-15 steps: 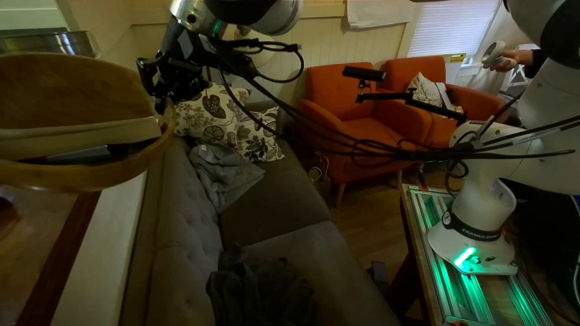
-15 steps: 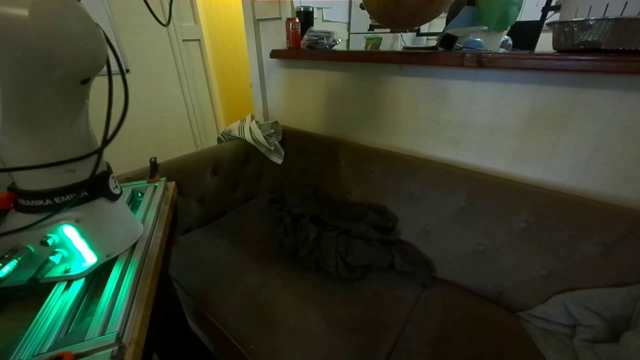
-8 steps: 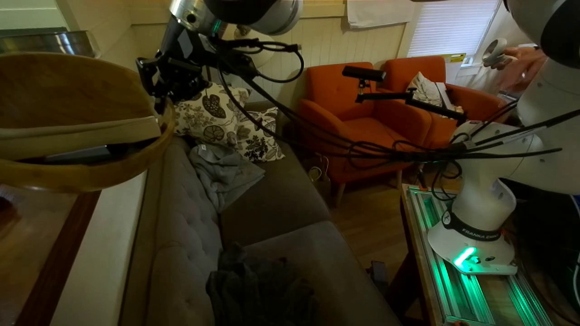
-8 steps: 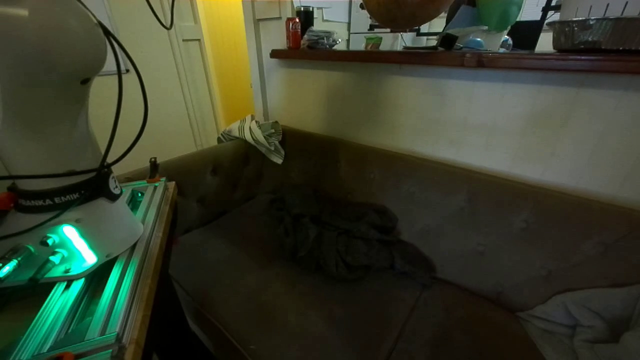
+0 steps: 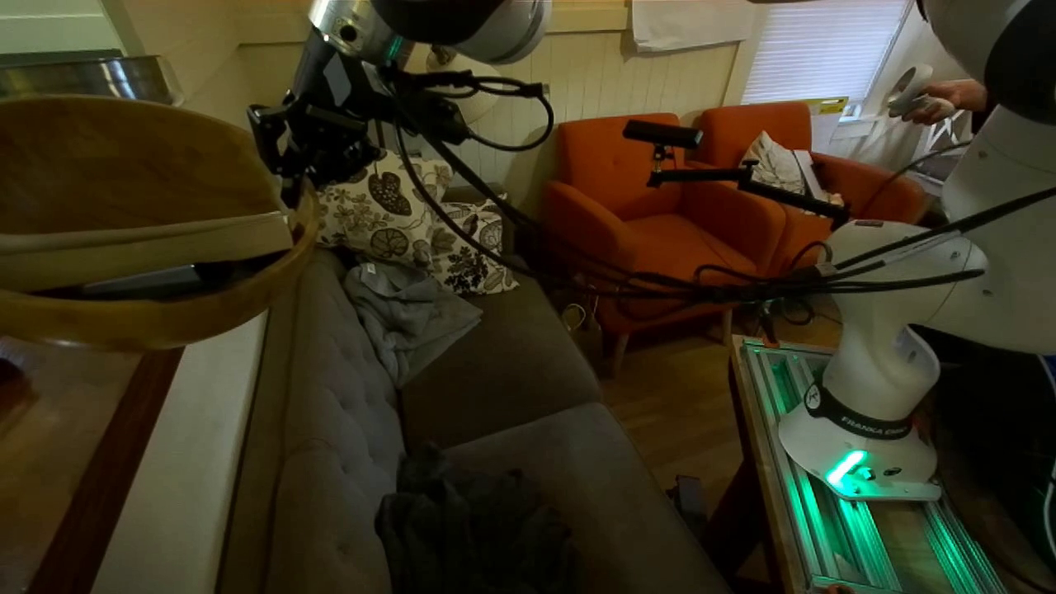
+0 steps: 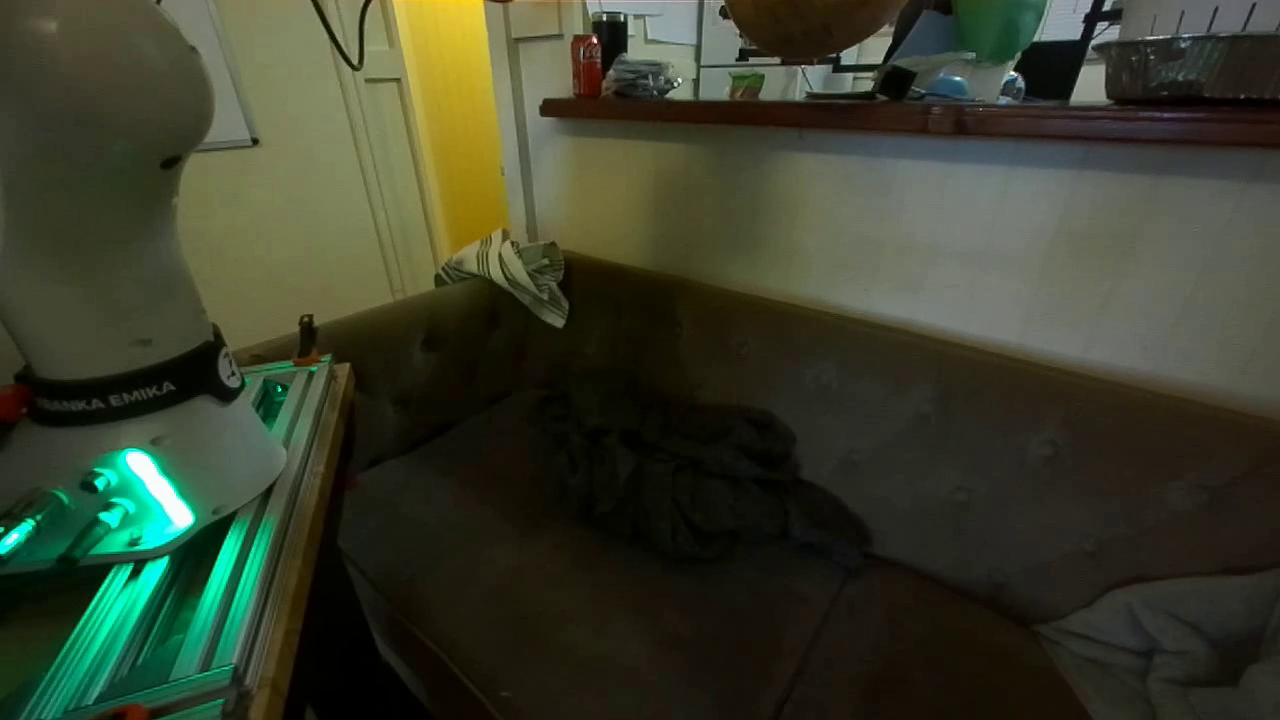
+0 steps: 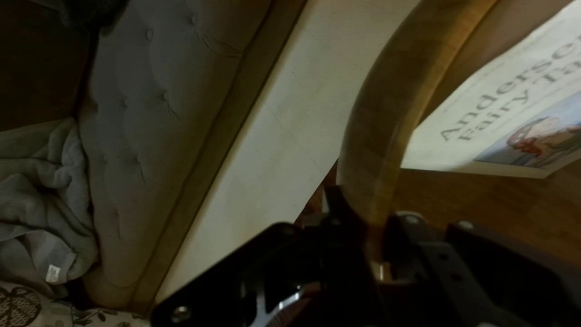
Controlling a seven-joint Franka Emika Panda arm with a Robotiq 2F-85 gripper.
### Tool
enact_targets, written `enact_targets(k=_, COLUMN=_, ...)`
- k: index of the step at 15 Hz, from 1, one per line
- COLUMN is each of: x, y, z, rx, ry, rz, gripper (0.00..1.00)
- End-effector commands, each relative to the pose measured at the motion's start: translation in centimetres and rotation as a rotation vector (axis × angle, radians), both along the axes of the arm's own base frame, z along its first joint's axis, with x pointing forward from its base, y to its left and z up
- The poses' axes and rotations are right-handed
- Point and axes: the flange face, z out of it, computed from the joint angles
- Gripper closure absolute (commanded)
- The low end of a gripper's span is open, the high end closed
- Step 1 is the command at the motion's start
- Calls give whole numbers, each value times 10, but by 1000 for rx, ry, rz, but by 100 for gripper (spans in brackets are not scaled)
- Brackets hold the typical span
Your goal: Pick the bowl and put it on the shelf
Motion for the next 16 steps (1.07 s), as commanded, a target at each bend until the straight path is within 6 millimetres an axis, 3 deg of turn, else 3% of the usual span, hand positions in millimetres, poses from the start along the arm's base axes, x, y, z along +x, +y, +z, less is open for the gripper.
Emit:
enact_targets(k=1, x=-3, y=2, z=7, rx=-1, ry=-15, rz=4, gripper=86)
enact_targets(k=5, x=-3, y=2, z=8, rx=-1, ry=-15, rz=4, gripper=86)
enact_targets(k=6, x=-3, y=2, z=7, rx=-1, ry=-15, rz=4, gripper=96)
enact_targets(k=7, x=1, y=1, z=11, rx=-46, ry=-2, rz=16, gripper=96)
enact_targets(k=11, x=8, y=2, z=-17, rx=-164, ry=51, rz=99, gripper=96)
enact_targets(k=16, x=26, y=-1, z=-21, rx=-196, ry=-95, rz=127, gripper=96)
